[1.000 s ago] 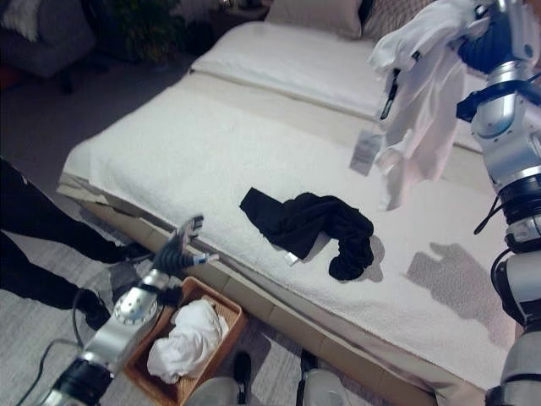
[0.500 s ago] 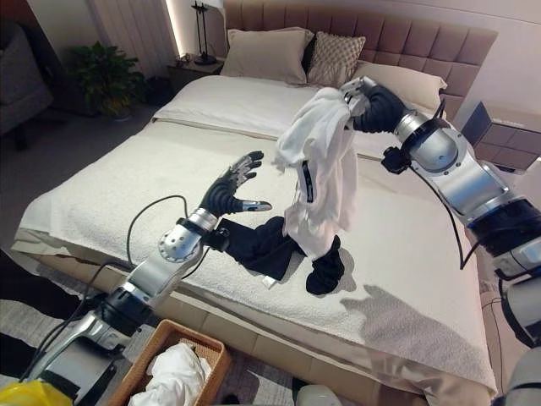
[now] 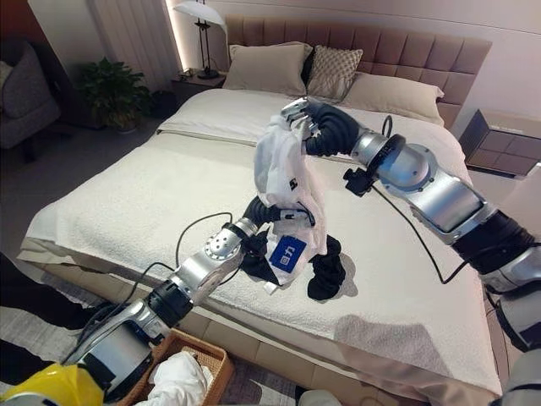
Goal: Pick up clothes into the bucket
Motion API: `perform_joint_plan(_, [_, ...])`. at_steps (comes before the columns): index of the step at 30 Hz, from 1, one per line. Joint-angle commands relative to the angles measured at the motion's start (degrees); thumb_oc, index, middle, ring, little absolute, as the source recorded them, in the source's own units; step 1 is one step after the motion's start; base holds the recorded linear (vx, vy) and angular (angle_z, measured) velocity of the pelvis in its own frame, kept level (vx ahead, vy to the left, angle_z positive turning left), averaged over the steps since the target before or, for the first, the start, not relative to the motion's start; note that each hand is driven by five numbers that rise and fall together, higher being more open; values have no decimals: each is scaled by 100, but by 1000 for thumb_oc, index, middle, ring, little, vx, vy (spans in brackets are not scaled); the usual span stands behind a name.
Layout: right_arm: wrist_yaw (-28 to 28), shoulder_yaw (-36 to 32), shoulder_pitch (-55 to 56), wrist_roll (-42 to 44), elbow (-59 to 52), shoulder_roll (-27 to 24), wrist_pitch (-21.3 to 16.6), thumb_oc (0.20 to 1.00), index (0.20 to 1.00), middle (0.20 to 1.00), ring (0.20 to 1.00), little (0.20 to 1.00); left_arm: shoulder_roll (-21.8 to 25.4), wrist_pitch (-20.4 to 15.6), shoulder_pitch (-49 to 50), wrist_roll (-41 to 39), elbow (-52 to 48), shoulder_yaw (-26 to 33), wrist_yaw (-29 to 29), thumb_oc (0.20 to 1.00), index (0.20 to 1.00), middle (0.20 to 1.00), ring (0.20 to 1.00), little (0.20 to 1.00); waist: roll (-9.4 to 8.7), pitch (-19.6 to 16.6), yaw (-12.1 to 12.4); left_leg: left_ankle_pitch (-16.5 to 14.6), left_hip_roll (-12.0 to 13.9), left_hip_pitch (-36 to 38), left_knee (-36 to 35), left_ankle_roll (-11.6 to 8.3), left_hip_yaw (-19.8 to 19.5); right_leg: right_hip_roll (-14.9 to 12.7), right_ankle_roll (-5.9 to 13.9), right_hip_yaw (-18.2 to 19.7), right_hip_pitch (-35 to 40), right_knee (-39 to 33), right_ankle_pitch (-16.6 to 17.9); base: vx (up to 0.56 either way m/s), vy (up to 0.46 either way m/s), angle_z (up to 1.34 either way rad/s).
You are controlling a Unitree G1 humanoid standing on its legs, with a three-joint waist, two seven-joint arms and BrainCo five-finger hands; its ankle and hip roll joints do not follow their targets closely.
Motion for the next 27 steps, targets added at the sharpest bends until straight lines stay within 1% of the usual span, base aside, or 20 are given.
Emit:
perform_joint_plan(1, [-148, -257, -160, 441, -183, 134, -413, 200, 200, 200, 200, 200, -26, -75, -541, -849, 47, -399, -212, 1000, 1000, 1000, 1000, 1000, -237, -270, 29, -523, -13, -256, 556, -121, -50, -387, 419, -141, 283, 268, -398, 0, 0, 0])
perform_joint_plan(2, [-121, -215, -138, 514, -155, 156, -413, 200, 200, 200, 200, 200, 128, 24, -556, -1367, -165, -622, -462, 1000, 1000, 1000, 1000, 1000, -224, -277, 20, -518, -15, -250, 549, -121, -50, -387, 424, -138, 287, 260, -396, 0, 0, 0])
perform_joint_plan(3, [-116, -192, -120, 535, -124, 162, -411, 200, 200, 200, 200, 200, 211, 77, -560, -1617, -262, -713, -563, 1000, 1000, 1000, 1000, 1000, -219, -283, 19, -515, -13, -245, 545, -122, -52, -389, 428, -141, 293, 257, -396, 0, 0, 0])
perform_joint_plan(6, [-121, -106, -127, 535, -44, 210, -411, 200, 200, 200, 200, 200, 414, 182, -589, -2174, -504, -936, -794, 1000, 1000, 1000, 1000, 1000, -212, -296, 12, -506, -7, -230, 527, -132, -47, -395, 434, -150, 308, 238, -389, 0, 0, 0])
perform_joint_plan(7, [-120, -106, -128, 536, -43, 212, -412, 200, 200, 200, 200, 200, 418, 183, -589, -2176, -507, -936, -794, 1000, 1000, 1000, 1000, 1000, -214, -296, 10, -506, -7, -229, 526, -132, -47, -395, 434, -150, 309, 238, -389, 0, 0, 0])
perform_joint_plan(8, [-137, -111, -80, 516, 4, 243, -413, 200, 200, 200, 200, 200, 527, 212, -530, -2347, -600, -959, -843, 755, 755, 755, 755, 755, -214, -303, 17, -498, -9, -219, 512, -134, -49, -393, 432, -150, 318, 229, -386, 0, 0, 0])
perform_joint_plan(9, [-140, -119, -40, 486, 12, 246, -420, 200, 200, 200, 200, 200, 568, 203, -462, -2387, -643, -936, -847, 429, 429, 429, 429, 429, -218, -307, 22, -494, -9, -217, 508, -134, -51, -392, 429, -154, 324, 225, -385, 0, 0, 0])
perform_joint_plan(10, [-140, -120, -37, 485, 11, 247, -420, 200, 200, 200, 200, 200, 570, 204, -460, -2387, -644, -937, -846, 250, 250, 250, 250, 250, -219, -309, 22, -494, -9, -217, 507, -134, -51, -392, 429, -155, 325, 224, -385, 0, 0, 0])
perform_joint_plan(11, [-164, -271, 141, 457, 13, 259, -441, 200, 200, 200, 200, 200, 594, 196, -278, -2415, -667, -787, -838, 200, 200, 200, 200, 200, -230, -314, 31, -493, -9, -218, 506, -131, -57, -389, 423, -163, 329, 222, -388, 0, 0, 0])
perform_joint_plan(13, [-177, -371, 251, 427, -4, 246, -453, 200, 200, 200, 200, 200, 588, 182, -182, -2450, -686, -695, -826, 200, 200, 200, 200, 200, -237, -308, 36, -493, -7, -219, 506, -127, -62, -391, 421, -160, 322, 226, -386, 0, 0, 0])
perform_joint_plan(14, [-236, -679, 590, 396, -41, 243, -470, 200, 200, 200, 200, 200, 577, 152, 77, -2418, -733, -481, -747, 200, 200, 200, 200, 200, -244, -289, 40, -498, -10, -225, 513, -117, -65, -391, 414, -156, 311, 225, -383, 0, 0, 0])
perform_joint_plan(15, [-236, -692, 606, 394, -49, 242, -467, 200, 200, 200, 200, 200, 578, 152, 79, -2418, -734, -488, -746, 200, 200, 200, 200, 200, -248, -293, 44, -499, -10, -226, 513, -117, -65, -391, 414, -156, 311, 225, -384, 0, 0, 0])
perform_joint_plan(16, [-318, -1194, 1137, 316, -109, 325, -497, 595, 595, 595, 595, 595, 594, 141, 351, -2387, -786, -225, -721, 200, 200, 200, 200, 200, -246, -267, 34, -514, -10, -236, 526, -106, -58, -395, 410, -153, 300, 232, -388, 0, 0, 0])
perform_joint_plan(17, [-318, -1214, 1162, 312, -122, 326, -493, 595, 595, 595, 595, 595, 597, 142, 354, -2387, -789, -235, -721, 200, 200, 200, 200, 200, -253, -270, 41, -515, -10, -236, 527, -106, -58, -396, 410, -153, 301, 232, -389, 0, 0, 0])
perform_joint_plan(18, [-375, -1726, 1727, 273, -116, 441, -506, 1000, 1000, 1000, 1000, 1000, 633, 136, 629, -2381, -874, 13, -694, 200, 200, 200, 200, 200, -245, -235, 42, -528, -13, -255, 545, -88, -64, -397, 410, -165, 297, 248, -403, 0, 0, 0])
perform_joint_plan(20, [-401, -1917, 1931, 230, -139, 494, -496, 1000, 1000, 1000, 1000, 1000, 661, 131, 721, -2369, -910, 86, -689, 200, 200, 200, 200, 200, -255, -227, 59, -536, -17, -255, 553, -82, -68, -396, 407, -167, 297, 259, -411, 0, 0, 0])
perform_joint_plan(21, [-464, -2375, 2473, 218, -123, 706, -508, 1000, 1000, 1000, 1000, 1000, 691, 102, 1016, -2319, -1022, 386, -646, 200, 200, 200, 200, 200, -248, -196, 70, -548, -20, -266, 567, -69, -74, -402, 404, -162, 293, 268, -421, 0, 0, 0])
perform_joint_plan(22, [-465, -2388, 2492, 215, -133, 709, -504, 1000, 1000, 1000, 1000, 1000, 693, 102, 1020, -2318, -1025, 379, -645, 200, 200, 200, 200, 200, -252, -200, 75, -549, -20, -266, 568, -69, -74, -402, 404, -162, 293, 269, -422, 0, 0, 0])
perform_joint_plan(24, [-558, -3098, 3304, 140, -182, 1037, -517, 1000, 1000, 1000, 1000, 1000, 754, 57, 1461, -2118, -1263, 810, -606, 200, 200, 200, 200, 200, -251, -165, 88, -570, -21, -285, 593, -53, -79, -403, 400, -168, 284, 278, -443, 0, 0, 0])
perform_joint_plan(27, [-702, -3855, 4246, -98, -253, 1648, -549, 1000, 1000, 1000, 1000, 1000, 821, -24, 1977, -1783, -1674, 1367, -533, 200, 200, 200, 200, 200, -247, -106, 102, -601, -30, -352, 653, -25, -99, -403, 393, -169, 239, 317, -468, 0, 0, 0])
